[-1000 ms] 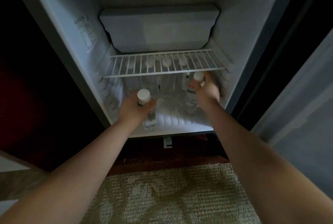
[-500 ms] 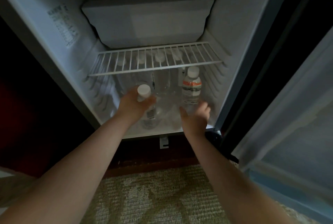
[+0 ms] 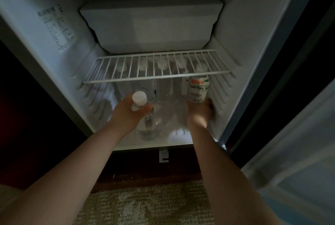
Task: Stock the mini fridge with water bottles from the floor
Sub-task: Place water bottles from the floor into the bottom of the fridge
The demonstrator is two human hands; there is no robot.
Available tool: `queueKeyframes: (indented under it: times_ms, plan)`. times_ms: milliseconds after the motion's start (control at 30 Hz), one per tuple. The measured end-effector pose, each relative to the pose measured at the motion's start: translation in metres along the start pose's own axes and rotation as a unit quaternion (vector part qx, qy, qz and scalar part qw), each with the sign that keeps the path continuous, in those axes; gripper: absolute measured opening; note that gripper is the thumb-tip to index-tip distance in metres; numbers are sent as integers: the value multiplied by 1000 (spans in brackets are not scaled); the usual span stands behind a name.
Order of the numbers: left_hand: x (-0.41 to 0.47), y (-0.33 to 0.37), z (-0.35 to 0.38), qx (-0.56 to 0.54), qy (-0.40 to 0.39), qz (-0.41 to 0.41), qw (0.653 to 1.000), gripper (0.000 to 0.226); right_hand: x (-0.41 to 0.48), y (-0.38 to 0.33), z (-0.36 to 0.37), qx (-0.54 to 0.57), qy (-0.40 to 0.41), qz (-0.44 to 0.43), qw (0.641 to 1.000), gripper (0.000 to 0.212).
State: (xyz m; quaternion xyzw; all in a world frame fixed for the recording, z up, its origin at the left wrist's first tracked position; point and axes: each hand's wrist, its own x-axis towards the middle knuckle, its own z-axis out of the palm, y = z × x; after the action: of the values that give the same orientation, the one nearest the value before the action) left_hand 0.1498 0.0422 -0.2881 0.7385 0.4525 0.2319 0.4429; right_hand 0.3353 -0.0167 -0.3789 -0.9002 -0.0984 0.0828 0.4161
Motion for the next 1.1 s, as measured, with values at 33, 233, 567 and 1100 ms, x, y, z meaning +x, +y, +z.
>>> queueKeyframes:
  times_ms: [33,233,567,1100]
  plan:
    - [1,-1,0,0,0,0,1000,45,4,-1,2,-19,2,-4,1000,56]
    - [5,-4,-1,0,-11,27,1000,23,22,-10,10,18,-11,-13,1000,49]
    - [7,-5,-1,3,-17,45,999,21,26,-16,8,13,-37,-22,999,59]
    - [0,-2,-1,24,-5,41,999,24,6,9,12,173,-94,-12,980,47]
